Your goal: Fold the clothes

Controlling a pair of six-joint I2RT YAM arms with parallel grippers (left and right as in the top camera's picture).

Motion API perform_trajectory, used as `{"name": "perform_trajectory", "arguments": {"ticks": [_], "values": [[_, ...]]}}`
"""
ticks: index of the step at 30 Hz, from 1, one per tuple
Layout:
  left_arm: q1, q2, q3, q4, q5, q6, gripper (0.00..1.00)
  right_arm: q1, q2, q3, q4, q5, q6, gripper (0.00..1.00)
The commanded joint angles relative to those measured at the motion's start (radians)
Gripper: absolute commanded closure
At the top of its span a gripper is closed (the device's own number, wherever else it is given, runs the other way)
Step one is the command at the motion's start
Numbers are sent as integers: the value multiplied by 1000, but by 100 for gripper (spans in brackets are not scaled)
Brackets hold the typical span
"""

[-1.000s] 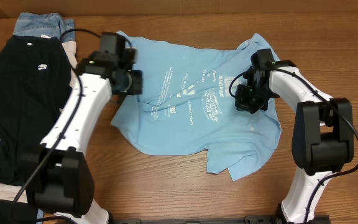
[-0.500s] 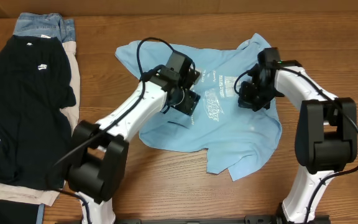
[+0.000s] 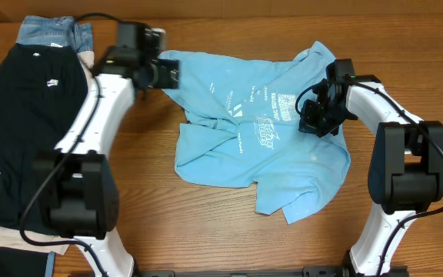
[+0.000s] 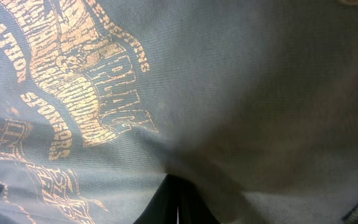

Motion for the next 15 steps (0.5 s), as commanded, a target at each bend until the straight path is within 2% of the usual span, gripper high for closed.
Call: {"name": "perform_trajectory", "arguments": {"ticks": [1,8,15], "values": [[42,40,13,40,-21,-19,14,-3,26,-8,4,35,-7,95],[43,145,13,151,-54,-18,20,-3,26,-8,14,35,-6,92],[44,218,13,185,-144,-23,24,-3,26,-8,11,35,-7,92]]}}
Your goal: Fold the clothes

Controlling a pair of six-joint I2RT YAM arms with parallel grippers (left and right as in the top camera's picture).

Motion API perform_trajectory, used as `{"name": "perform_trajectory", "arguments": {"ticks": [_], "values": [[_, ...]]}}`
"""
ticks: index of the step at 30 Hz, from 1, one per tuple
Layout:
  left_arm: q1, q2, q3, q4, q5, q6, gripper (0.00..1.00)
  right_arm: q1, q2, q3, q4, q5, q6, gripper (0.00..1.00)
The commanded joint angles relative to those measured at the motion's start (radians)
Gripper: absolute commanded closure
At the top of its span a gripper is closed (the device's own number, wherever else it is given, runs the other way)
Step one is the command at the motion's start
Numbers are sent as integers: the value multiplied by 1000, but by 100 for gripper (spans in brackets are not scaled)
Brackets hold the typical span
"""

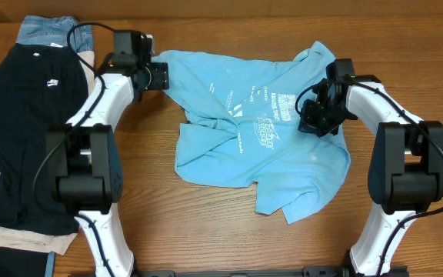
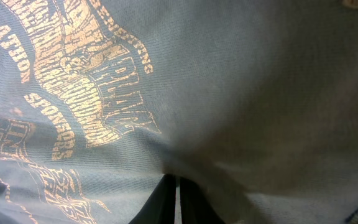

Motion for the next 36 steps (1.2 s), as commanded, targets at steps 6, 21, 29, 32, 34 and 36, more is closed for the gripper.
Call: {"name": "perform_trajectory", "arguments": {"ticks": [6,21,29,32,34,36], "values": [[4,68,11,69,-77,-8,24,-3,26,-8,7,39,-7,91],[20,185,12,258,-62,-8,64,-3,26,-8,0,43,-7,90],[32,183,52,223,-62,-11,93,-3,26,-8,0,43,-7,88],[36,182,122,136,-78,-9,95,-3,26,-8,0,43,-6,88],[42,182,190,56,-102,-6,96,-3,26,-8,0,43,-7,88],[53,182,275,-31,-132,21,96,-3,26,-8,0,43,-7,88]]}}
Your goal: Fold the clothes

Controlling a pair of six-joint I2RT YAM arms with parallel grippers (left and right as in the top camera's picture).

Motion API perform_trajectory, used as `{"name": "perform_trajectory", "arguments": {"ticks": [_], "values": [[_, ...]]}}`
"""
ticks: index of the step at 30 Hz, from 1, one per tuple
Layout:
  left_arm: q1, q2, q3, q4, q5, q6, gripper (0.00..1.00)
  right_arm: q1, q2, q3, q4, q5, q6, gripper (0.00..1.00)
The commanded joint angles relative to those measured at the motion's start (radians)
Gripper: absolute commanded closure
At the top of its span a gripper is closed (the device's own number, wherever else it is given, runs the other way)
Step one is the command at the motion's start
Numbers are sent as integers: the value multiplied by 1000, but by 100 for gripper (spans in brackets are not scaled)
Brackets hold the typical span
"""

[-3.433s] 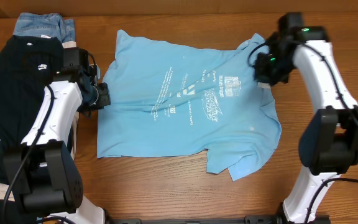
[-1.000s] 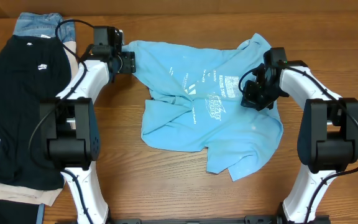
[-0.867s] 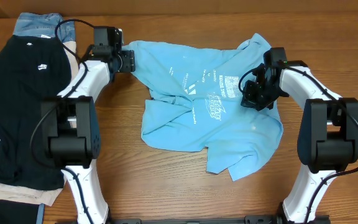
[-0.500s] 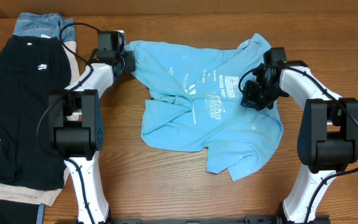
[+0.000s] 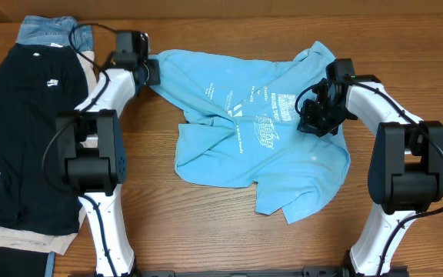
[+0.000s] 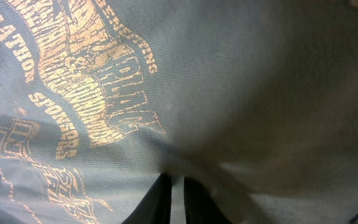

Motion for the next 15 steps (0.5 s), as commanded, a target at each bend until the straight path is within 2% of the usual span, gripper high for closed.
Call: {"name": "perform_trajectory", "arguments": {"ticks": [1,6,11,12,13,15], "values": [[33,11,156,-91,-71,39,96,-3,26,-8,0,48,-6,88],[72,11,353,-231,-149,124,96,-3,26,-8,0,48,-6,87],[105,11,451,-293,-157,146,92,-3,26,-8,0,47,-6,87],[109,11,466,-306,-156,146,80,-3,26,-8,0,47,-6,87],[115,11,484,-327,-157,146,54,-3,26,-8,-1,47,-6,87],[121,11,513,-361,-157,146,30,-3,26,-8,-6,47,-6,87]]}}
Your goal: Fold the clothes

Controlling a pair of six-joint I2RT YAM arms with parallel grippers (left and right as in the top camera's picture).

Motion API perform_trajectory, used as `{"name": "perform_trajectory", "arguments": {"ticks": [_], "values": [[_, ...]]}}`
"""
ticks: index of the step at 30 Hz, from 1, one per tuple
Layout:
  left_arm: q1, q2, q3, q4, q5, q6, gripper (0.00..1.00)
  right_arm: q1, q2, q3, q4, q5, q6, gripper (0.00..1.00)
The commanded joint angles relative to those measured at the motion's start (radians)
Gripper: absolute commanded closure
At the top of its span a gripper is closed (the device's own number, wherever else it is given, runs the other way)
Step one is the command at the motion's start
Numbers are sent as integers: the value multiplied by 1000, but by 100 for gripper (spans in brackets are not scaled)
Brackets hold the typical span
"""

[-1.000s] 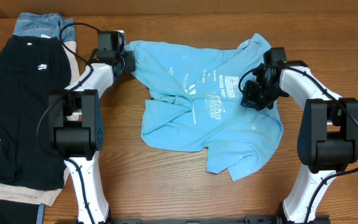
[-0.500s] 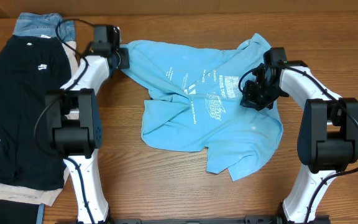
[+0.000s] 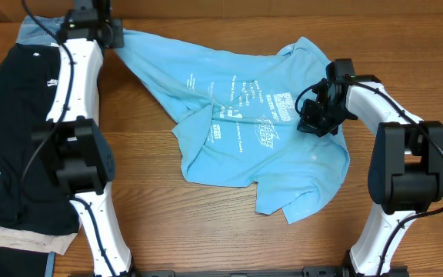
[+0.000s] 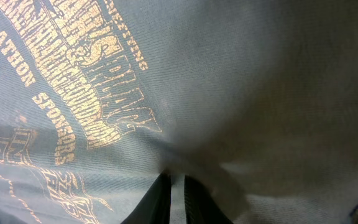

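A light blue T-shirt with printed lettering lies crumpled across the middle of the wooden table. Its upper left corner is stretched out to the far left back, where my left gripper is shut on it. My right gripper presses down on the shirt's right side. In the right wrist view the shirt fills the frame, and the right gripper pinches a thin fold of cloth between its dark fingers.
A pile of other clothes lies along the left edge: a black garment, blue jeans at the back and a beige piece. Both arm bases stand at the table's near edge.
My left gripper has moved from the shirt's upper left edge to the far left back corner, with the cloth in it. The shirt's left side is now stretched out. The right gripper has stayed put.
My left gripper was at the shirt's upper left edge in all three earlier moments, edging slightly left, while the right gripper stayed pinched on the right side. Now the left corner is drawn out toward the far left and the body has shifted left.
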Motion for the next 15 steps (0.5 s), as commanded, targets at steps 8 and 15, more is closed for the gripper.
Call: {"name": "perform_trajectory", "arguments": {"ticks": [8,15], "values": [[13,5,330,-469,212,-27,0,-3,26,-8,-14,48,-6,86],[-55,7,375,-939,719,275,0,-3,26,-8,-15,48,-7,80]]}}
